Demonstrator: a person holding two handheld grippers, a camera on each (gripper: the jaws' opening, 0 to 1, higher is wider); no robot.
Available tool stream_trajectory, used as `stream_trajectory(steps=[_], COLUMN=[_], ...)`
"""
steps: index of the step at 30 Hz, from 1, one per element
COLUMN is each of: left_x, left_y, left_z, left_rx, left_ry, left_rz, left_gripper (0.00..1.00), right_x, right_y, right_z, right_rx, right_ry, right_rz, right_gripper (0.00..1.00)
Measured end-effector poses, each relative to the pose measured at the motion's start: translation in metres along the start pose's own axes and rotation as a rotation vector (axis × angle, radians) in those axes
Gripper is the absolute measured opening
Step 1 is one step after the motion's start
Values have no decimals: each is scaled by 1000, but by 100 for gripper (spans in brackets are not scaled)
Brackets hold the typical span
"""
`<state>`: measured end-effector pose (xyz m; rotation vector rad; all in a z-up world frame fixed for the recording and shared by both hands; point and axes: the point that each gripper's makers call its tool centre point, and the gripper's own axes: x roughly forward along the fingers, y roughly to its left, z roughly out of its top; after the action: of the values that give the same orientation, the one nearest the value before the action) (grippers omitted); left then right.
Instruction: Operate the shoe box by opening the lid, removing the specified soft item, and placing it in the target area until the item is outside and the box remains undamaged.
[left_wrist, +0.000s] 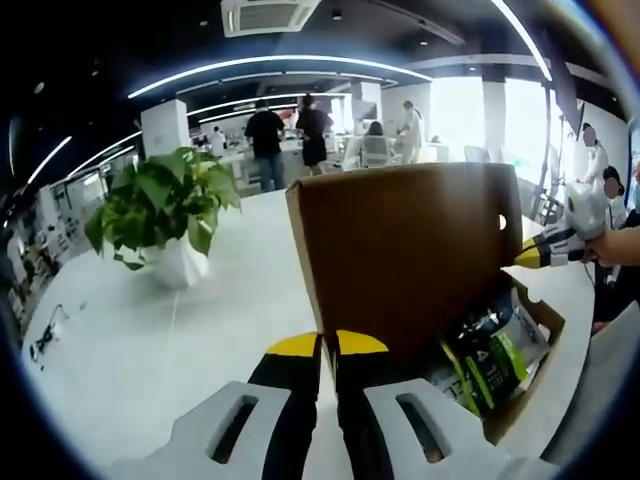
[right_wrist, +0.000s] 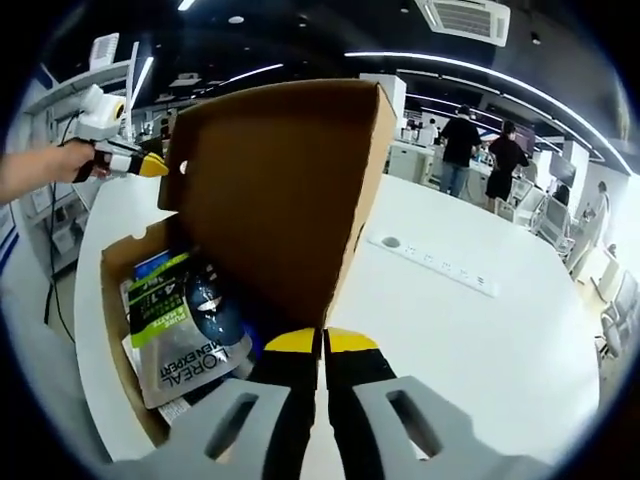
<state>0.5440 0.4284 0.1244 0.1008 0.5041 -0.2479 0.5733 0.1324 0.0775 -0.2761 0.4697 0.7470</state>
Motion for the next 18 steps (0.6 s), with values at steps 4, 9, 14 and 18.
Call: stream_trajectory(steps=[4,9,14,18], left_x=[4,5,7,8], left_y=[-1,-2,-4,-5], left_z=[-11,-23,-35,-43], left_rx=[-20,-21,-25,-34], left_ry=[28,52,88,108], left_rz=[-5,-6,-9,-10], left_gripper=[3,3,2,1], right_x=[0,1,1,1], right_y=[0,0,0,0], right_z=[1,1,1,2], right_rx=[3,5,8,10], right_ry=[4,7,10,13], right_rz=[3,4,5,6], right_gripper=[0,0,0,0])
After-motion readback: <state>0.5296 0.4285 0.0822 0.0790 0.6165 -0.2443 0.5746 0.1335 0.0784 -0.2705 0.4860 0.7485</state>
